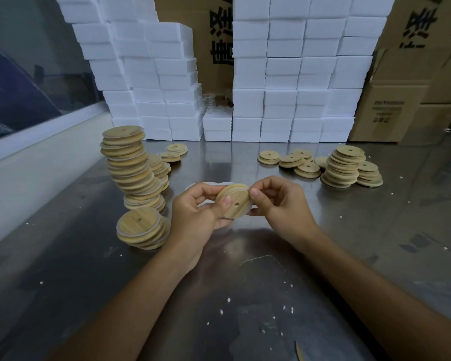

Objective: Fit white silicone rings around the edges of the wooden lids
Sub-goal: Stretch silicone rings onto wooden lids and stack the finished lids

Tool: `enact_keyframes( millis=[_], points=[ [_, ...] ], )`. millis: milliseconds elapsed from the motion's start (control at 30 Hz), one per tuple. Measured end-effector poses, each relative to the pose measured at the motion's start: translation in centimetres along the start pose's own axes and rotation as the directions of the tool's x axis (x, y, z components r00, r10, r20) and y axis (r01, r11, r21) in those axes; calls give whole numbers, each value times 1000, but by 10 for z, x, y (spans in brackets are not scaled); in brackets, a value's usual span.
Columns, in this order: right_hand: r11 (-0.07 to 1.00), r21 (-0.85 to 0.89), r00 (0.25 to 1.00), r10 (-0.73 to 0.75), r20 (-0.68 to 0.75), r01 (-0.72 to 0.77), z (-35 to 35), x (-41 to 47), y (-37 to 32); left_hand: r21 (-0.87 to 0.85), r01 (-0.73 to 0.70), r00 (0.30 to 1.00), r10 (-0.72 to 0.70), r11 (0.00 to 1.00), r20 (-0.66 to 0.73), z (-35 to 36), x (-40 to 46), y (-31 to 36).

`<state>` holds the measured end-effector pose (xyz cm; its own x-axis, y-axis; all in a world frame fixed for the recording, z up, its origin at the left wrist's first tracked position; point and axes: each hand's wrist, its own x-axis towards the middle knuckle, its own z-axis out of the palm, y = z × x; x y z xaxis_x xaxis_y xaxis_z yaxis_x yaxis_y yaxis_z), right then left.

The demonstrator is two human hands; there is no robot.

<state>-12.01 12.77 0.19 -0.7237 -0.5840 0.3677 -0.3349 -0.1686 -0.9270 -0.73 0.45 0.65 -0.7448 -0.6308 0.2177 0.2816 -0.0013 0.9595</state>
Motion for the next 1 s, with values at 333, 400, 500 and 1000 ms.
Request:
enact_keyframes(
  millis=[333, 400, 500, 1000],
  points=[
    [999, -26, 998, 44, -41, -45, 5, -2, -3, -59, 114, 993, -113, 992, 18, 1, 0, -1],
    [997, -53, 998, 46, -32, -48, 3, -1, -3, -65, 120, 993, -119, 991, 19, 1, 1, -1],
    [998, -49, 999, 36, -12, -37, 2, -1, -4, -89, 132, 991, -131, 987, 16, -1, 2, -2],
    [999, -12, 999, 49, -13, -49, 3, -2, -3, -236, 223, 975, -218, 946, 46, 0, 3, 0]
  ],
)
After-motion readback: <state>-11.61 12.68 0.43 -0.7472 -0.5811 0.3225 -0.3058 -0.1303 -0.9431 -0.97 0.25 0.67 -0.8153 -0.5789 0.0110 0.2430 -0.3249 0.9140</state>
